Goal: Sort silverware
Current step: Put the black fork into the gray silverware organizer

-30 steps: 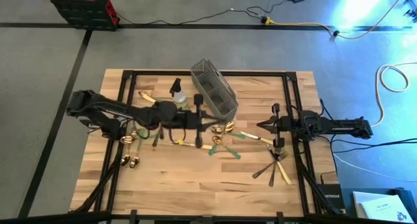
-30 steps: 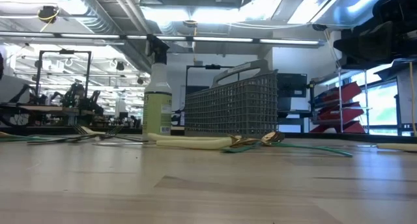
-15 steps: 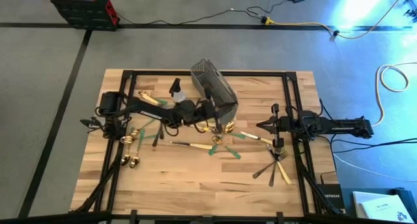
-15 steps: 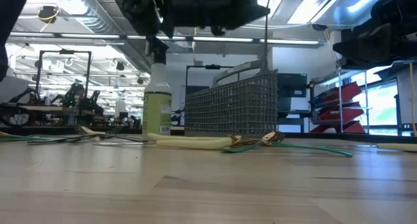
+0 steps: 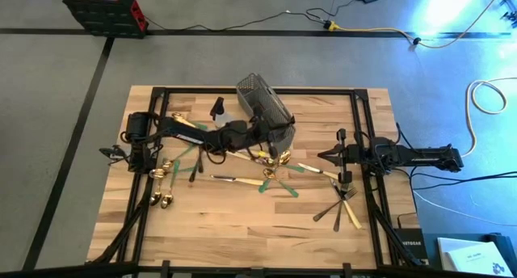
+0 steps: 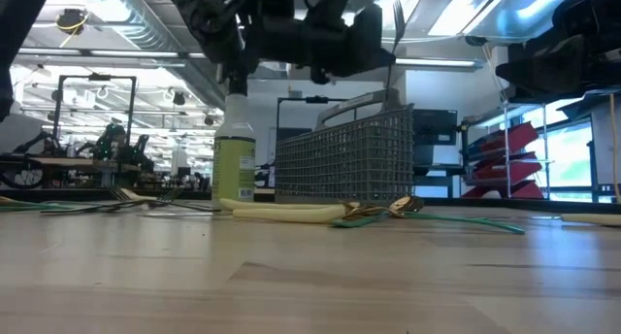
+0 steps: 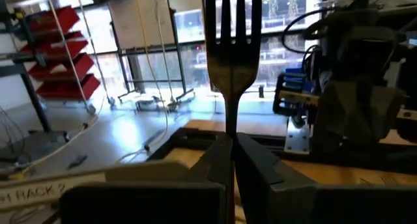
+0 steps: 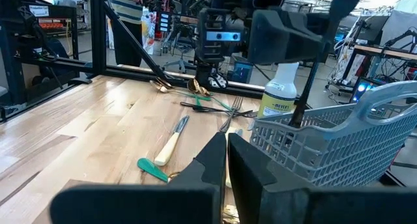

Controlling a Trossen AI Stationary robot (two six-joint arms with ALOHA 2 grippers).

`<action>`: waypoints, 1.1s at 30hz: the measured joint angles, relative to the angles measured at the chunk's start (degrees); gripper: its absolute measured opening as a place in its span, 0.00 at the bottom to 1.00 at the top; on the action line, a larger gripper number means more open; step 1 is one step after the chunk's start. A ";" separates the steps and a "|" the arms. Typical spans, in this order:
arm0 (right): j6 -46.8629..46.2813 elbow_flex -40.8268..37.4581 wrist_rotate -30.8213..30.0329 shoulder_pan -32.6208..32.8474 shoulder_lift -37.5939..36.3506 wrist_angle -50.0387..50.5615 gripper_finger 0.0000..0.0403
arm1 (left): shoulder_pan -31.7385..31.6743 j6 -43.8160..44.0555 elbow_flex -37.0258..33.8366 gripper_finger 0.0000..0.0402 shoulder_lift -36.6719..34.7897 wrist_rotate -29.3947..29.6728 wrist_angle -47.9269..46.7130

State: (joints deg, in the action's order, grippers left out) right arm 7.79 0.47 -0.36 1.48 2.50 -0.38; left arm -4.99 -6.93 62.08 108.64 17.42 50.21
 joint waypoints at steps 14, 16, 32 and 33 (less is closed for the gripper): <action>0.00 0.00 -0.02 0.00 0.00 0.00 0.00 | -1.29 6.77 0.02 0.00 -0.02 -0.59 -8.11; 0.00 0.00 -0.02 0.02 0.00 0.00 0.00 | -1.40 7.11 0.00 0.00 -0.02 -1.12 -8.59; 0.00 0.00 -0.02 0.02 0.00 0.00 0.00 | -1.40 8.48 0.02 0.07 -0.02 -4.27 -9.27; 0.00 0.00 -0.02 0.02 0.00 0.00 0.00 | -1.40 8.64 0.02 0.09 -0.02 -4.27 -9.35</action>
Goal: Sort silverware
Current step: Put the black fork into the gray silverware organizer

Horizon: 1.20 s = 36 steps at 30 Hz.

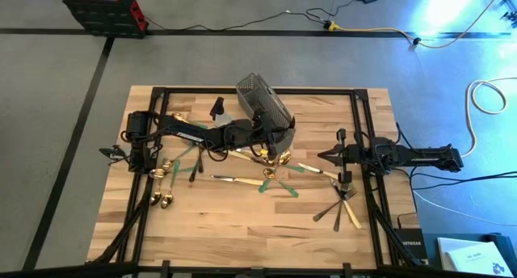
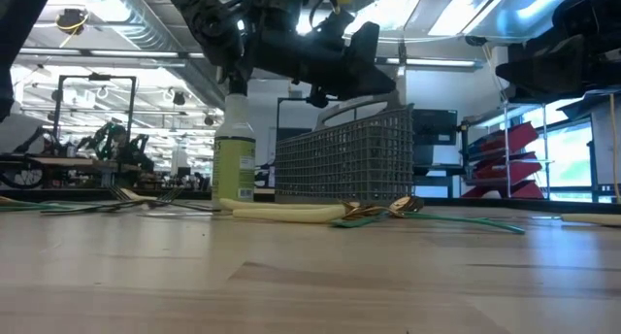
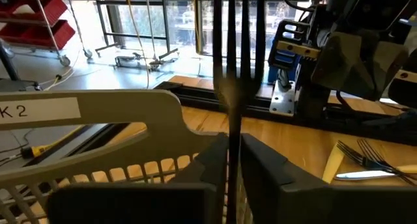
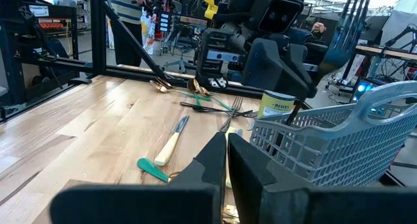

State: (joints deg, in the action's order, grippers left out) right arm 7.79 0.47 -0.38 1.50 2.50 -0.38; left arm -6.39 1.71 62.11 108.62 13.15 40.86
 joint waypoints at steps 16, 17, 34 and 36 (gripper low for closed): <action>0.01 0.00 0.00 -0.01 0.00 0.00 0.00 | 0.00 0.88 0.00 0.28 -0.02 0.00 -1.81; 0.01 0.00 0.00 -0.01 0.00 0.00 0.00 | 0.00 0.88 0.00 0.28 -0.02 0.00 -1.81; -1.10 0.00 0.02 0.00 0.00 0.00 0.00 | 1.53 -3.17 0.05 0.28 -7.01 -4.33 -6.60; -1.11 0.00 0.00 -0.02 0.00 0.00 0.00 | 3.07 -4.64 0.09 0.28 -9.32 -6.39 -11.27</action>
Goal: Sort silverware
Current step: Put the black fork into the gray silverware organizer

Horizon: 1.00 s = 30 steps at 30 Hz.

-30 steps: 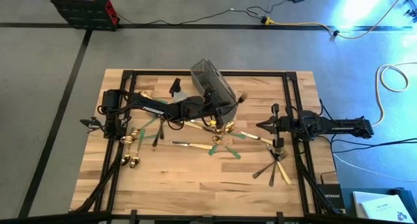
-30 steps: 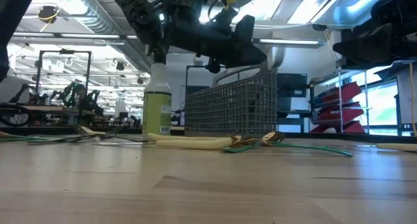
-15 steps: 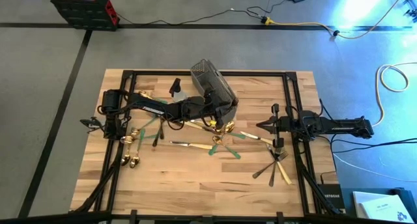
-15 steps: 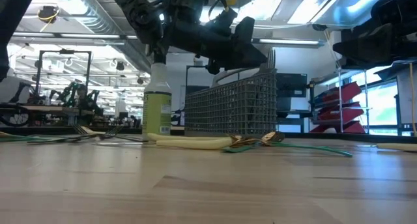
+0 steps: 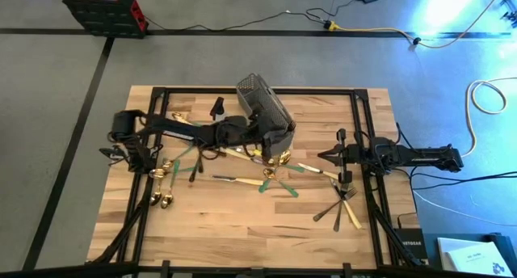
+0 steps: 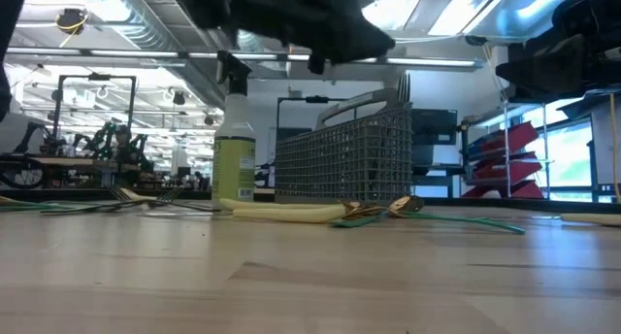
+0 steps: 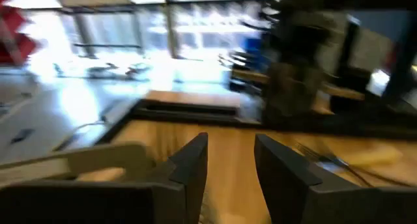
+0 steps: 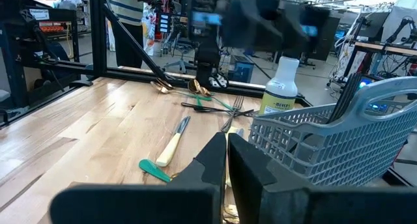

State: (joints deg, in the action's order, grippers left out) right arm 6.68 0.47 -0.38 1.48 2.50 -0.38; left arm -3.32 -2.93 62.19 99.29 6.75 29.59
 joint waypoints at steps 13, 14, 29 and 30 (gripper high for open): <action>-0.38 0.00 -0.01 -0.01 1.31 0.00 0.00 | 15.54 -3.10 -4.71 0.28 -1.58 16.08 -22.75; -0.39 0.00 -0.04 -0.01 1.58 0.00 0.00 | 16.19 -2.11 -6.13 0.28 -2.34 17.34 -22.60; -0.42 0.00 -0.66 -0.01 3.02 -0.09 0.00 | 23.52 27.57 -31.01 0.28 -29.23 38.93 -32.35; -0.42 0.00 -0.66 -0.01 3.02 -0.11 0.00 | 24.86 30.80 -32.29 0.28 -30.99 40.41 -33.68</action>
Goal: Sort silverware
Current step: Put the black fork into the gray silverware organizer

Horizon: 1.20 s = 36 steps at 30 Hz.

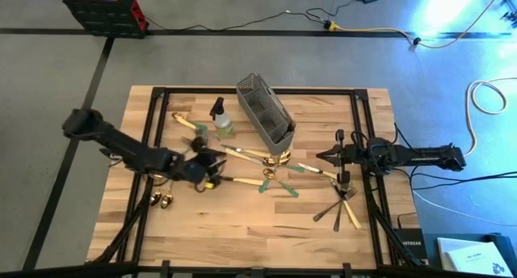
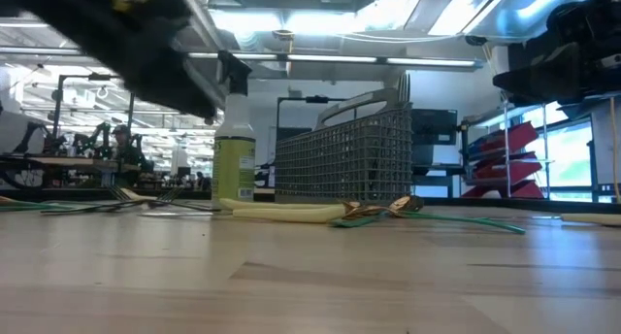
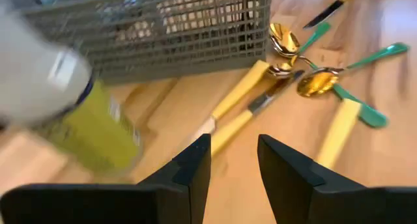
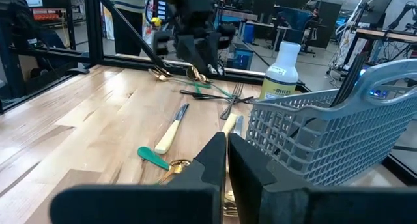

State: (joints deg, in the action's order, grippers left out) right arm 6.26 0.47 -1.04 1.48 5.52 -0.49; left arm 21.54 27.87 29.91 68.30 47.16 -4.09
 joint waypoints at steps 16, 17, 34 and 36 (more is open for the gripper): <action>-0.43 0.00 -0.69 0.00 0.00 -0.09 0.00 | 5.86 35.50 -11.92 0.28 -4.93 6.80 -14.27; -0.43 0.00 -0.70 0.00 0.00 -0.09 0.00 | 5.86 36.40 -12.34 0.28 -4.93 6.46 -14.26; -0.42 0.00 -0.74 0.00 0.00 -0.11 0.00 | 4.68 43.52 -14.20 0.28 -4.71 2.09 -16.59; -0.42 0.00 -0.79 0.00 0.00 -0.11 0.00 | 3.52 42.31 -14.20 0.28 -4.65 1.57 -16.70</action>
State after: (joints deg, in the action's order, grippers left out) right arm 5.85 0.47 -1.83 1.48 5.52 -0.60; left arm 25.07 70.17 15.70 63.65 48.73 -20.79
